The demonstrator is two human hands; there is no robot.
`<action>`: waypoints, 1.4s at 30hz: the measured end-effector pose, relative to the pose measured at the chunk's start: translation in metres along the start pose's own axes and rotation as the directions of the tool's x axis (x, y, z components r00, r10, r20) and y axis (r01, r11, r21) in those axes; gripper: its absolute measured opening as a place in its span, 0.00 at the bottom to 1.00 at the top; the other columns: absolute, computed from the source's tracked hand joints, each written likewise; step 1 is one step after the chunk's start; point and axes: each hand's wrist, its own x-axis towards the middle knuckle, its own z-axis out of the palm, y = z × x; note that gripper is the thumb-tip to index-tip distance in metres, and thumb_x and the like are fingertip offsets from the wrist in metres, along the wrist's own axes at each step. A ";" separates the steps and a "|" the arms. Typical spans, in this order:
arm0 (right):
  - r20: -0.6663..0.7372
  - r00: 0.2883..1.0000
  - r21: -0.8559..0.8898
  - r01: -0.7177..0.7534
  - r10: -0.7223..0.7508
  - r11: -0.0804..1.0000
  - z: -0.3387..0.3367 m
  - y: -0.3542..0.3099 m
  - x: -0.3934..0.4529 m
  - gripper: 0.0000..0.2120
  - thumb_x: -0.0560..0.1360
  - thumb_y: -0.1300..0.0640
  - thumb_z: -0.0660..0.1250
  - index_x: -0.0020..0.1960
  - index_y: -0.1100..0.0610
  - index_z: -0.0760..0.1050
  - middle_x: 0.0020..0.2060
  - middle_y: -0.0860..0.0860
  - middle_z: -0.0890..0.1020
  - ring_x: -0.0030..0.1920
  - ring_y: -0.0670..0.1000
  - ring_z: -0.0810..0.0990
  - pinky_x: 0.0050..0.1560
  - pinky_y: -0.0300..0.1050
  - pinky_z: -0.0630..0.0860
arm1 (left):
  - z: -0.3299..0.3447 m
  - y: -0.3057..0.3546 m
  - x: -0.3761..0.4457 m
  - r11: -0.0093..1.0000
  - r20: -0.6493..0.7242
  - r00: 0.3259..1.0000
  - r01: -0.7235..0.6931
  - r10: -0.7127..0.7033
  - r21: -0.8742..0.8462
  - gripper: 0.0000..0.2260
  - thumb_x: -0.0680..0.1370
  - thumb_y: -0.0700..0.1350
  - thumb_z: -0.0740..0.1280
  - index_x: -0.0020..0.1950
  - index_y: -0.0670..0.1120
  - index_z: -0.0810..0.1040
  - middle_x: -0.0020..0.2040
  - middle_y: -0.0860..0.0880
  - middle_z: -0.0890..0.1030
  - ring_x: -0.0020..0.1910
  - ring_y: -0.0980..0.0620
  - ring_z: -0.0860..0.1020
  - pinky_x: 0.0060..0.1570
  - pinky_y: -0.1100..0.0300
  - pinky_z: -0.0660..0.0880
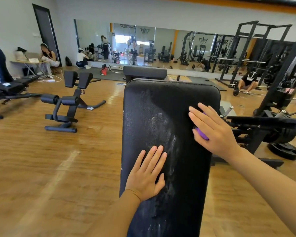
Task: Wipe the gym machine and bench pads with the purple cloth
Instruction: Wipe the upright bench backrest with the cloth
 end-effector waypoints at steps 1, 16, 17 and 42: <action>0.005 1.000 0.009 0.002 -0.003 1.000 -0.001 0.002 -0.003 0.21 0.79 0.58 0.64 0.71 0.59 0.69 0.70 0.55 0.72 0.73 0.58 0.67 0.72 0.60 0.67 | 0.000 0.000 0.001 1.000 0.002 1.000 0.001 -0.001 0.004 0.32 0.78 0.53 0.59 0.80 0.44 0.57 0.81 0.44 0.54 0.81 0.45 0.50 0.79 0.47 0.45; -0.011 0.980 0.042 0.197 -0.197 0.979 0.023 -0.030 0.106 0.23 0.82 0.54 0.61 0.74 0.61 0.68 0.72 0.56 0.70 0.75 0.57 0.64 0.76 0.54 0.61 | -0.013 -0.033 0.029 0.980 -0.165 0.967 0.184 -0.194 -0.069 0.29 0.80 0.50 0.57 0.79 0.42 0.59 0.80 0.44 0.58 0.80 0.47 0.54 0.79 0.44 0.50; -0.005 0.985 0.064 0.170 -0.170 0.983 0.017 -0.024 0.093 0.23 0.82 0.54 0.62 0.74 0.61 0.67 0.73 0.56 0.70 0.76 0.57 0.63 0.76 0.54 0.61 | -0.011 -0.033 0.029 0.983 -0.163 0.970 0.172 -0.181 -0.069 0.29 0.79 0.50 0.57 0.79 0.42 0.59 0.80 0.44 0.58 0.80 0.47 0.54 0.79 0.44 0.50; -0.035 0.996 -0.048 0.085 -0.086 0.995 0.027 -0.036 0.063 0.19 0.80 0.55 0.65 0.69 0.58 0.73 0.71 0.58 0.72 0.74 0.64 0.64 0.74 0.59 0.63 | -0.009 -0.033 0.025 0.979 -0.169 0.969 0.162 -0.182 -0.125 0.30 0.78 0.50 0.60 0.79 0.43 0.61 0.80 0.45 0.59 0.80 0.48 0.56 0.79 0.46 0.50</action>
